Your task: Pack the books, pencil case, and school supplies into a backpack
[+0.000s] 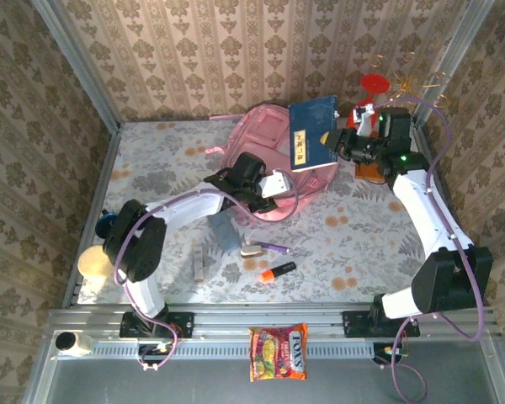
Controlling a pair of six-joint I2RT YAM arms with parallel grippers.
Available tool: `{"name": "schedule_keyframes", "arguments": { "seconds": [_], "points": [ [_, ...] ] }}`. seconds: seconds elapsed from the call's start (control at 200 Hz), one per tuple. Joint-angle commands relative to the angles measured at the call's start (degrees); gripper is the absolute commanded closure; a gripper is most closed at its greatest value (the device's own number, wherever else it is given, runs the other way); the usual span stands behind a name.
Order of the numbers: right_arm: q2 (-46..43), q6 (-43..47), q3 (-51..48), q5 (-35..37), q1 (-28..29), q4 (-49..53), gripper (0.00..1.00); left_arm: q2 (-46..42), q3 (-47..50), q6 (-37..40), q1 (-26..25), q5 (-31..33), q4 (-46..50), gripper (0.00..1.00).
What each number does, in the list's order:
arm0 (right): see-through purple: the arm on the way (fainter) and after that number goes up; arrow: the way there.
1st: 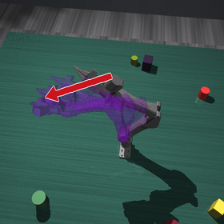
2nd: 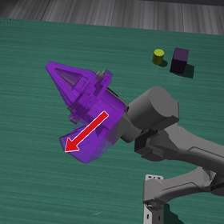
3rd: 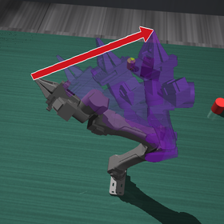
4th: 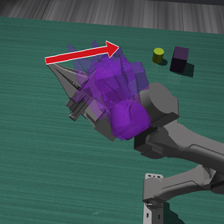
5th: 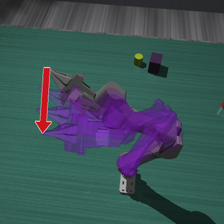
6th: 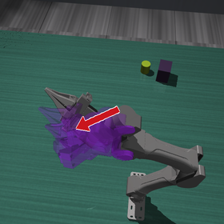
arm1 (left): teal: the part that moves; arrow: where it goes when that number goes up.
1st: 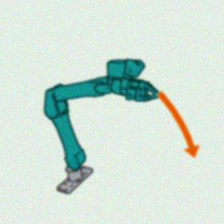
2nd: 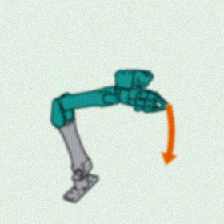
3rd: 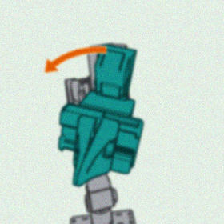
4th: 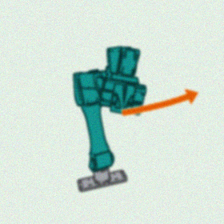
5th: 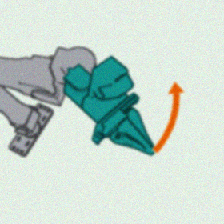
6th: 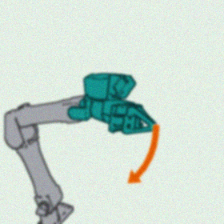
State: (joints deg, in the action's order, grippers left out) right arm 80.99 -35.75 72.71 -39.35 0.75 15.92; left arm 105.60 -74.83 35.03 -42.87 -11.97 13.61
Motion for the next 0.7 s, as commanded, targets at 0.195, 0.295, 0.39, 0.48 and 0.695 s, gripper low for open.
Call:
{"name": "schedule_keyframes", "arguments": {
  "seconds": [0.195,0.295,0.39,0.48,0.695],
  "points": [
    [-5.4,1.3,-1.8,0.6,-2.4,2.0,1.00,4.5,-4.3,4.1,0.1,-4.1,4.3,0.53],
    [-6.4,1.8,-2.8,1.2,-2.9,2.8,1.00,5.7,-5.4,4.3,0.1,-4.1,4.8,0.62],
    [-7.3,2.3,-3.3,2.0,-3.4,4.4,1.00,6.1,-5.9,4.8,0.0,-4.3,4.7,0.71],
    [-7.6,2.0,-3.5,2.4,-4.0,6.8,1.00,5.7,-5.5,5.7,0.0,-4.4,3.7,0.83],
    [-10.6,-4.5,-8.5,-2.4,-6.6,8.1,1.00,1.1,-2.5,7.1,-0.5,3.2,-5.2,1.00]
  ]
}}
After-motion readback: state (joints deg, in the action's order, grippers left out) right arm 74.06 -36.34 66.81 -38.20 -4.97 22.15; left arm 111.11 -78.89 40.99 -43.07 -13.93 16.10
